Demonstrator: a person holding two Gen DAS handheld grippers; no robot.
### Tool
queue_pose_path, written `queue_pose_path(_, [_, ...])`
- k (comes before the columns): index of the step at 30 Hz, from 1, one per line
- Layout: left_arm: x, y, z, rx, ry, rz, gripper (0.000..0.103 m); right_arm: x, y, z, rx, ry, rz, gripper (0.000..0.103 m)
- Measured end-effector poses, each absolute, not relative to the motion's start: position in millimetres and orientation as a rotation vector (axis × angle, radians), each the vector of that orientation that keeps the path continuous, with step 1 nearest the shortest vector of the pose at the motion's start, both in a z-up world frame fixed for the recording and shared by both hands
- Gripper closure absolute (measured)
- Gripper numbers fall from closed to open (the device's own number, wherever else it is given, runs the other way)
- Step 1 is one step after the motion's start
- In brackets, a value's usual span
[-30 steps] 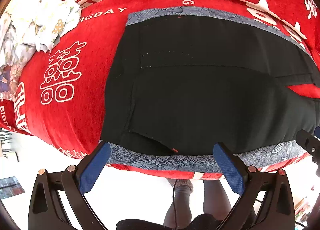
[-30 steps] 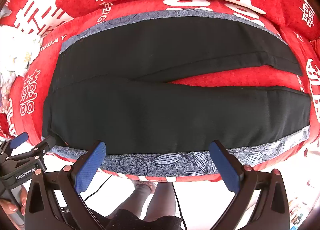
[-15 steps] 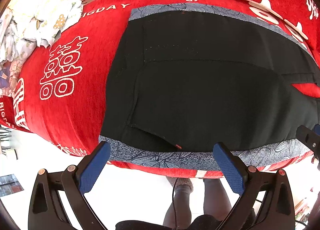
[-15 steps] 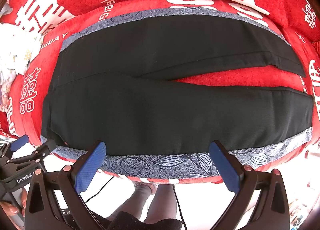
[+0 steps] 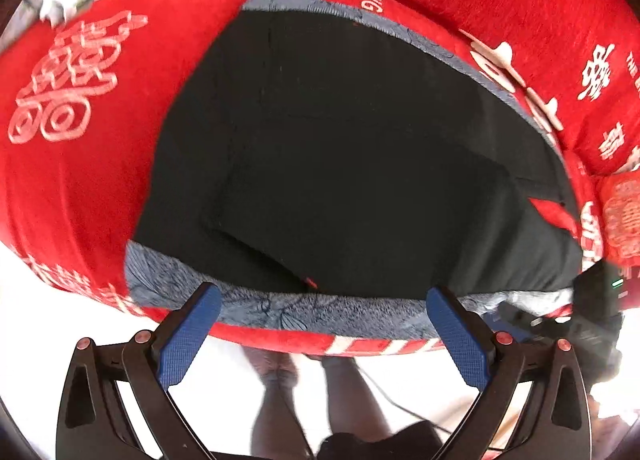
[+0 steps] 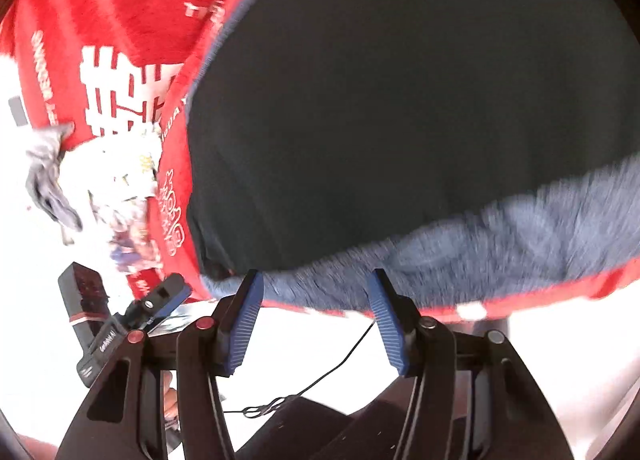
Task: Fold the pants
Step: 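Grasp the waistband with the right gripper and lift it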
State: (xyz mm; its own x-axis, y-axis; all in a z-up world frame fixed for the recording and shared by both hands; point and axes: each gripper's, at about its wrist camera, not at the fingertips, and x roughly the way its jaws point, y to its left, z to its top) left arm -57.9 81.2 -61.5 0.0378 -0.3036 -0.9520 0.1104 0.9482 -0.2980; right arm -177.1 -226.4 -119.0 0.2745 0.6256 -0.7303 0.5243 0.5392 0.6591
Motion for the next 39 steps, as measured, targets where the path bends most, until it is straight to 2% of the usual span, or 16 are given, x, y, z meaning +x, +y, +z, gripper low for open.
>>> queue_pose_path(7, [-68.7, 94.9, -83.1, -0.237, 1.536, -0.344, 0.0, -210.3, -218.2, -159.9, 1.211, 1.358, 0.135, 0.043])
queue_pose_path(13, [-77.8, 105.9, -90.1, -0.304, 1.548, -0.38, 0.0, -206.3, -212.7, -167.7, 1.289, 1.2, 0.237, 0.041])
queue_pose_path(19, [-85.6, 120.0, -95.1, -0.361, 1.562, -0.378, 0.0, -186.3, -184.1, -178.8, 1.374, 1.149, 0.327, 0.041])
queue_pose_path(21, [-87.8, 124.5, -94.2, -0.388, 1.558, -0.372, 0.0, -173.8, -171.5, -176.2, 1.384, 1.176, 0.335, 0.064])
queue_pose_path(22, [-88.9, 126.9, -94.5, -0.401, 1.552, -0.367, 0.0, -168.1, -167.3, -172.9, 1.398, 1.172, 0.349, 0.091])
queue_pose_path(28, [-87.9, 136.9, -112.1, -0.589, 1.514, -0.315, 0.0, -157.6, -168.6, -132.8, 1.409, 1.09, 0.433, 0.094])
queue_pose_path(32, [-71.0, 137.4, -119.1, -0.717, 1.441, -0.313, 0.0, -158.8, -168.4, -130.3, 1.408, 1.104, 0.46, 0.094])
queue_pose_path(34, [-64.3, 138.5, -125.9, -0.729, 1.438, -0.279, 0.013, -163.0, -168.2, -134.9, 1.382, 1.134, 0.453, 0.094])
queue_pose_path(35, [-62.1, 139.6, -131.2, -0.723, 1.453, -0.255, 0.029, -165.4, -167.9, -138.7, 1.375, 1.15, 0.444, 0.094])
queue_pose_path(36, [-61.1, 141.2, -136.4, -0.715, 1.47, -0.239, 0.041, -168.1, -169.0, -142.4, 1.373, 1.161, 0.433, 0.094])
queue_pose_path(37, [-60.8, 145.8, -139.5, -0.712, 1.476, -0.236, 0.045, -171.2, -171.5, -146.5, 1.364, 1.172, 0.408, 0.09])
queue_pose_path(39, [-62.2, 149.0, -142.3, -0.687, 1.482, -0.245, 0.06, -178.5, -181.2, -154.8, 1.341, 1.182, 0.322, 0.089])
